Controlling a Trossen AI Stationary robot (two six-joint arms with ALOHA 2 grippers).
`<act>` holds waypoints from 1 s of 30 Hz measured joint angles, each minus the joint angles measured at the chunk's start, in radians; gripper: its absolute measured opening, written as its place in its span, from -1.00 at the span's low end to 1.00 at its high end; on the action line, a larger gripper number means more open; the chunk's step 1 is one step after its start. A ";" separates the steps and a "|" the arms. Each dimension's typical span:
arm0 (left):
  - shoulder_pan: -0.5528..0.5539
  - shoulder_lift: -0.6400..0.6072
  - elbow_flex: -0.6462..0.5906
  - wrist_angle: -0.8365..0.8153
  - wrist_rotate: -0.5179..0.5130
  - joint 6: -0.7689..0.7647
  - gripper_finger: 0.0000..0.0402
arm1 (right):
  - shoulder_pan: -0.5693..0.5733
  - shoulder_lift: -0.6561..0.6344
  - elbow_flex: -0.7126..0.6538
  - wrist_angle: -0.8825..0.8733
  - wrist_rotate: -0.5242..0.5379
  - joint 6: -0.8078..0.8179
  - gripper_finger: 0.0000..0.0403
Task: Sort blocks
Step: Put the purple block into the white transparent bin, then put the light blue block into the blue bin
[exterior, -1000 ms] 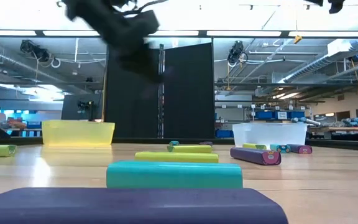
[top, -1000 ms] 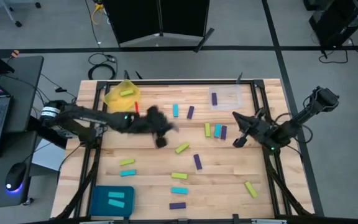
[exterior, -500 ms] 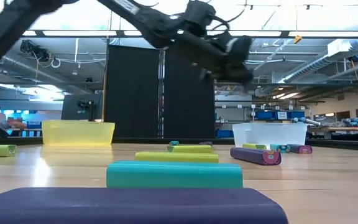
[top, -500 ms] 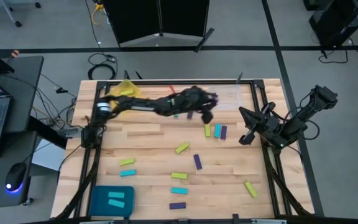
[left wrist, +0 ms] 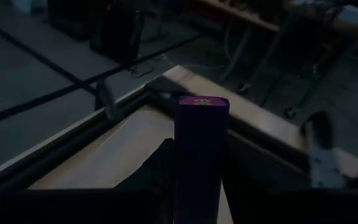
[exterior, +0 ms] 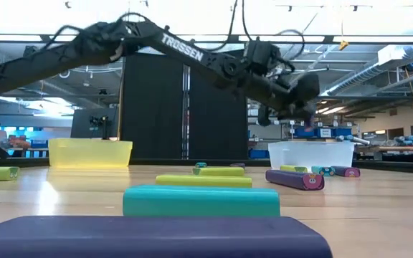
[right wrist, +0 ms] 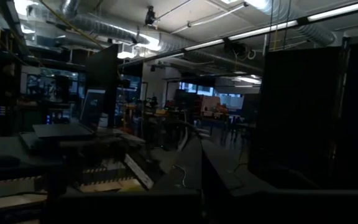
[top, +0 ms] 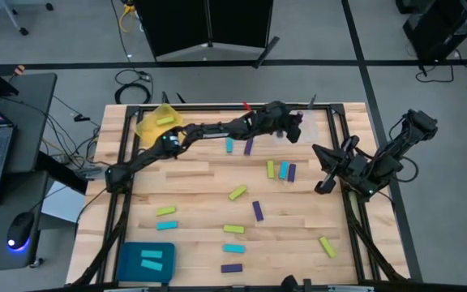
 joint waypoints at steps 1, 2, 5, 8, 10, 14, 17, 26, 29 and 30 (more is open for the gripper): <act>0.003 0.018 0.029 -0.025 0.001 -0.003 -0.49 | 0.007 0.000 0.000 0.000 0.003 -0.006 -0.96; 0.004 0.030 0.052 -0.047 -0.004 -0.006 -0.48 | 0.013 0.000 0.000 0.000 0.007 -0.009 -0.96; 0.003 0.037 0.056 -0.046 -0.039 -0.017 -0.24 | 0.027 0.000 0.000 0.000 0.012 -0.013 -0.96; 0.008 0.037 0.056 -0.056 -0.024 -0.026 0.11 | 0.041 0.000 0.000 0.000 0.031 -0.017 -0.96; 0.016 0.030 0.056 -0.067 0.047 0.001 0.30 | 0.049 -0.001 0.000 0.000 0.047 -0.022 -0.96; 0.010 -0.008 0.055 -0.090 0.006 0.061 0.46 | 0.065 -0.001 0.000 0.001 0.071 -0.037 -0.96; -0.002 -0.051 0.055 -0.147 -0.044 0.122 0.38 | 0.082 -0.005 0.000 0.001 0.083 -0.039 -0.96; -0.049 -0.225 0.014 -0.248 -0.019 0.286 -0.71 | 0.126 -0.007 0.000 -0.001 0.090 -0.045 -0.96; -0.075 -0.317 -0.082 -0.195 -0.011 0.327 -0.94 | 0.140 -0.007 0.000 -0.001 0.076 -0.052 -0.96; -0.081 -0.354 -0.130 -0.161 -0.013 0.335 -0.94 | 0.143 -0.007 0.000 -0.001 0.071 -0.053 -0.96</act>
